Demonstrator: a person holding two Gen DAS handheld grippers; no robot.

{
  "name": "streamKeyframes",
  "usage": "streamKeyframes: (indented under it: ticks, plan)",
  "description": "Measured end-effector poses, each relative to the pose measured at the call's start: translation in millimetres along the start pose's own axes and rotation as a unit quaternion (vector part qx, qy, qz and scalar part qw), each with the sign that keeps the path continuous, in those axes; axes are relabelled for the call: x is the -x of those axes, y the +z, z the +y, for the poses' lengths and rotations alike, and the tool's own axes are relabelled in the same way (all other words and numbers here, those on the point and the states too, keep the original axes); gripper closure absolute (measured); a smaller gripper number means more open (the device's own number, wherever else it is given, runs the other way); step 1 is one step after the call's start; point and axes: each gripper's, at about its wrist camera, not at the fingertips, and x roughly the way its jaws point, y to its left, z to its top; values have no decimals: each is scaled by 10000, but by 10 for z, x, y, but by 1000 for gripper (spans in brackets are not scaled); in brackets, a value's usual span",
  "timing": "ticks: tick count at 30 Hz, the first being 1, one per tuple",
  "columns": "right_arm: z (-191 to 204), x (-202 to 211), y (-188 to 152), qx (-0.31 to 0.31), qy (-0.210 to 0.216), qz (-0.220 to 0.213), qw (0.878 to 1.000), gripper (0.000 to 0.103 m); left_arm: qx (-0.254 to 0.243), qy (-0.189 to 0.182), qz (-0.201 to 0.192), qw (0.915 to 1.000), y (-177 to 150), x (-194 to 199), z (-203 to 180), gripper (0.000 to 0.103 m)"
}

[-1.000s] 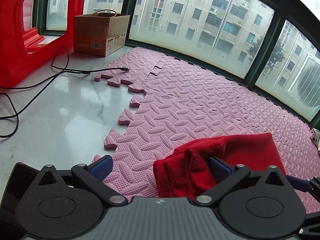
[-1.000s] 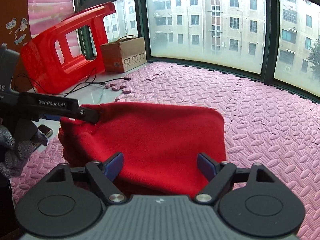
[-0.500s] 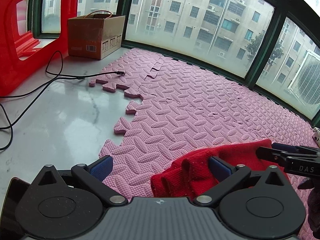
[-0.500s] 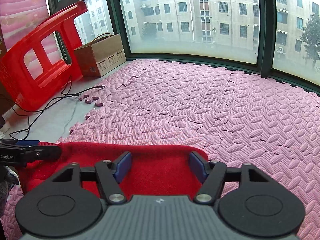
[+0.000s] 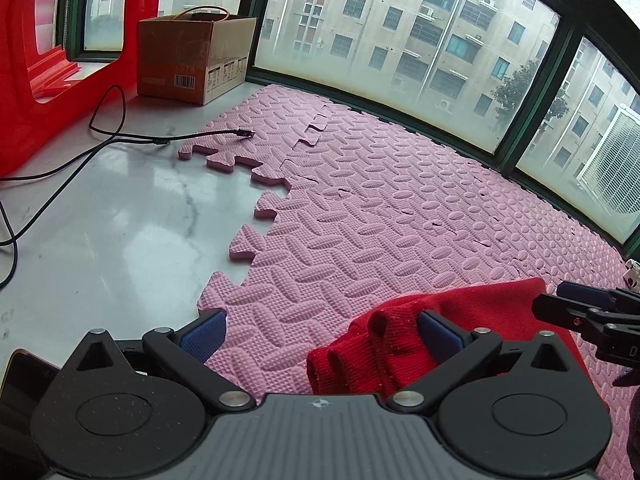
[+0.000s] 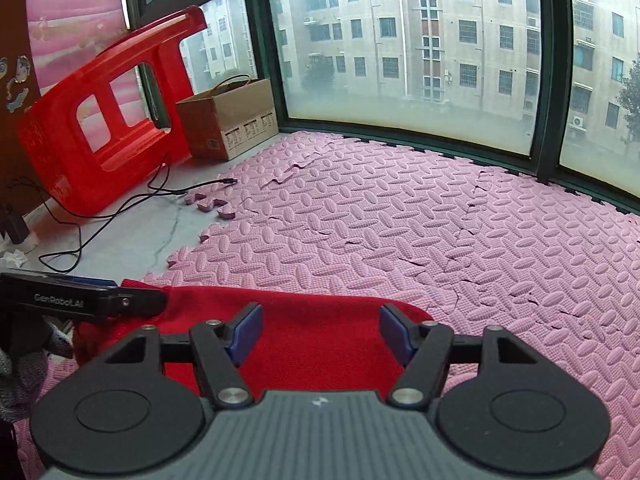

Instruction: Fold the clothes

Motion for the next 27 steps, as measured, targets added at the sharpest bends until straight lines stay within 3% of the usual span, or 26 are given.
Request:
streamKeyframes:
  ticks: [7,14,21,27]
  plan:
    - [591,161,-154,656,542,-85,9963,36,0,14,-17,10000,-15,36,-3,0]
    - [846,-22,-400,1010,416,142,9939,38,20,12,2,10000,-47,36,11,0]
    - [591,249,-239,567,473,-111,9972,37,174,-124,-32,9998,-86,202,-3,0]
    - [-3,387,-191,-43,-14,-158,9999,32,532,-556,19,9970,-180,351,-1,0]
